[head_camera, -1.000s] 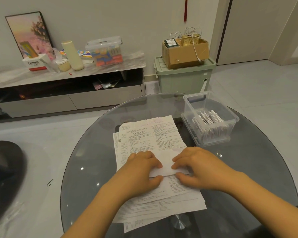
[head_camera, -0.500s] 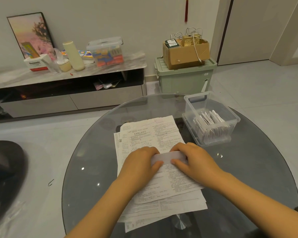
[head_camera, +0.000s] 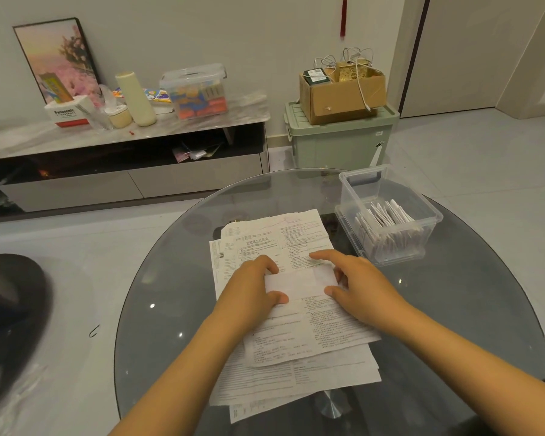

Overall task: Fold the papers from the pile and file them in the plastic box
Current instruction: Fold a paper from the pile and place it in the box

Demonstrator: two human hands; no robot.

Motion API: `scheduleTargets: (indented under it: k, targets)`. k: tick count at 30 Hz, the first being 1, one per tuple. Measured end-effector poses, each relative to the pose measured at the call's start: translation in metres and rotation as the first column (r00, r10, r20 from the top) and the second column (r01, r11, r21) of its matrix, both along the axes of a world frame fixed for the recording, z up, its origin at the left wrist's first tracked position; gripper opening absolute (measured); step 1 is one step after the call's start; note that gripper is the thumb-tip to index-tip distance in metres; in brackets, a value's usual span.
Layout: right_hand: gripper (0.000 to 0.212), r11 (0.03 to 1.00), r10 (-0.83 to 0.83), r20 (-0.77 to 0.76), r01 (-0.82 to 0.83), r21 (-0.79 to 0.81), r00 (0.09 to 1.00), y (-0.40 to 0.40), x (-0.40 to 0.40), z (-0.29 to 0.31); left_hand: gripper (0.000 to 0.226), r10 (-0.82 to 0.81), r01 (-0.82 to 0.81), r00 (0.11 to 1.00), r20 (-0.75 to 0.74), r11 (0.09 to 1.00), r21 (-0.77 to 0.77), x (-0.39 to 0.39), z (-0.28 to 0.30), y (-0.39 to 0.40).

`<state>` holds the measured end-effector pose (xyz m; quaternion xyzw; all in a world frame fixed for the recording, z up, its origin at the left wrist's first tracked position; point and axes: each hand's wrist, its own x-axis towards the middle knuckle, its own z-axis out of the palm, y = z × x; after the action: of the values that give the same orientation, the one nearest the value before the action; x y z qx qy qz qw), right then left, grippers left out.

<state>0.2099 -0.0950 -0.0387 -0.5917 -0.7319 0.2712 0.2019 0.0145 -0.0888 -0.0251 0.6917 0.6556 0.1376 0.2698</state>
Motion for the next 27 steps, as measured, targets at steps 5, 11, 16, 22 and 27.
scheduleTargets:
  k: [5, 11, 16, 22, 27]
  targets:
    - [0.047, 0.999, 0.031, 0.016, -0.032, 0.016, 0.999, 0.0, 0.004, 0.0, 0.045, 0.048, -0.047, 0.999, 0.024, 0.998, -0.05, -0.01, 0.001, 0.004]
    - [0.03, 0.999, 0.018, -0.023, -0.019, -0.043, 1.0, -0.006, 0.008, 0.006, 0.027, -0.056, 0.053, 0.998, 0.034, 0.996, 0.075, -0.003, 0.002, -0.003]
    - [0.037, 0.991, 0.053, -0.05, -0.059, -0.12, 0.997, -0.019, 0.005, 0.011, 0.023, -0.27, 0.274, 0.962, -0.052, 0.948, 0.159, 0.003, 0.001, -0.014]
    - [0.031, 0.973, 0.179, 0.125, -0.194, 0.127, 0.976, -0.027, 0.006, 0.012, 0.039, -0.39, 0.4, 0.916, -0.095, 0.907, 0.13, 0.01, -0.002, -0.024]
    - [0.015, 0.893, 0.178, 0.117, -0.21, 0.398, 0.977, -0.026, 0.008, 0.009, 0.033, -0.384, 0.384, 0.923, -0.025, 0.914, 0.133, 0.013, 0.001, -0.024]
